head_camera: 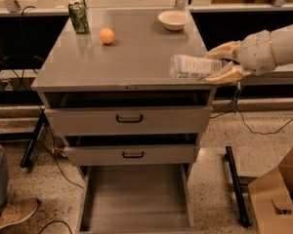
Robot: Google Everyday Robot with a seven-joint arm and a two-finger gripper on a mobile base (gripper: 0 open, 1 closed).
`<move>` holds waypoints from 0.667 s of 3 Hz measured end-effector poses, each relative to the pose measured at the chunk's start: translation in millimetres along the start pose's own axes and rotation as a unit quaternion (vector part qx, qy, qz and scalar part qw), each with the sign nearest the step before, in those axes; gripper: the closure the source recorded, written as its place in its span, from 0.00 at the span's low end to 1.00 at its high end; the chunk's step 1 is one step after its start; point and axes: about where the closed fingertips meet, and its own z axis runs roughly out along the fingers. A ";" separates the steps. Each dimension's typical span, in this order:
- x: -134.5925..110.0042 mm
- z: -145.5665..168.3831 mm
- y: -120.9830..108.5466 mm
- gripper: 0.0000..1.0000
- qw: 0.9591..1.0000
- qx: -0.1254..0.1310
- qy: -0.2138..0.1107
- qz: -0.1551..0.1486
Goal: Pick blue plastic bottle from bottom drawer and place on counter
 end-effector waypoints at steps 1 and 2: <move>-2.8 -6.4 -36.4 1.00 0.999 0.022 -0.003 0.025; 5.4 8.0 -60.4 1.00 0.997 0.016 -0.001 0.071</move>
Offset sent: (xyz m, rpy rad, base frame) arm 0.0975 -0.0042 0.0238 0.1121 0.1992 -0.1745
